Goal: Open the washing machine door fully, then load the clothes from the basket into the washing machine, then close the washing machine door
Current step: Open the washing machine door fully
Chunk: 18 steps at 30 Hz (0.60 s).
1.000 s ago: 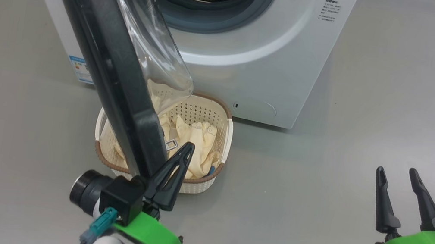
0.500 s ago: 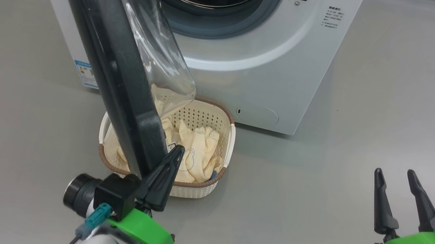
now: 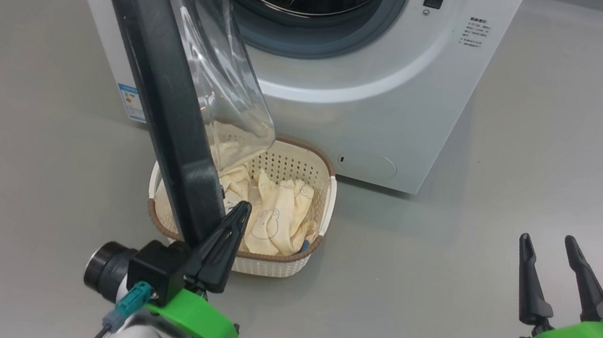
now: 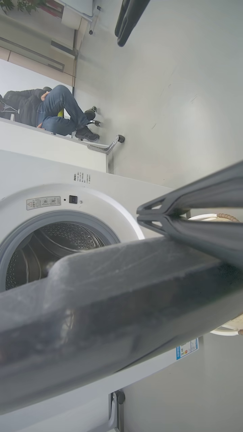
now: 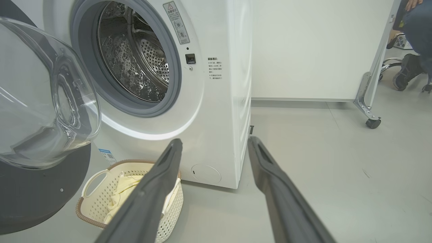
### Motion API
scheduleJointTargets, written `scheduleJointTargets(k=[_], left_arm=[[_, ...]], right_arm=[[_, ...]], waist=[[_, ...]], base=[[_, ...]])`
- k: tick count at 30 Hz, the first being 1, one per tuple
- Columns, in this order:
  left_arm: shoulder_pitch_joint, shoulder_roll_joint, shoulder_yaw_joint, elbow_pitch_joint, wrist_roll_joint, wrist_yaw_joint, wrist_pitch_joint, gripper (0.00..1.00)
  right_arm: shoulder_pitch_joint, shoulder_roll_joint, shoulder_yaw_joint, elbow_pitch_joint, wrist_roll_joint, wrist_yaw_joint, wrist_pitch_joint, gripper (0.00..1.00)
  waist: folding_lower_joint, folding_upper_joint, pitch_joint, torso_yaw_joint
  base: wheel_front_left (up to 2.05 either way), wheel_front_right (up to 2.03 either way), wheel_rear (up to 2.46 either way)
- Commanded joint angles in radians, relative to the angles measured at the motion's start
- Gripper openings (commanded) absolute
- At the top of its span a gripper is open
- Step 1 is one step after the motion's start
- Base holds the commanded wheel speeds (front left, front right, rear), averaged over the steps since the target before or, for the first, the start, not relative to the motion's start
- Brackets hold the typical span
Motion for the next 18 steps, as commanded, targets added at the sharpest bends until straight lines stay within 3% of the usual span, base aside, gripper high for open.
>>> scheduleJointTargets(k=[1, 18], left_arm=[[-0.036, 0.033, 0.056, -0.028, -0.008, 0.02, 0.0, 0.0], [0.022, 0.079, 0.07, -0.112, -0.003, 0.078, 0.025, 0.0]], right_arm=[[-0.027, -0.019, 0.017, -0.027, 0.006, -0.003, -0.01, 1.0], [-0.022, -0.019, 0.01, -0.026, 0.008, -0.003, -0.01, 1.0]], waist=[[0.0, 0.0, 0.001, 0.006], [0.0, 0.0, 0.008, 0.057]], base=[[0.0, 0.0, 0.0], [0.0, 0.0, 0.0]])
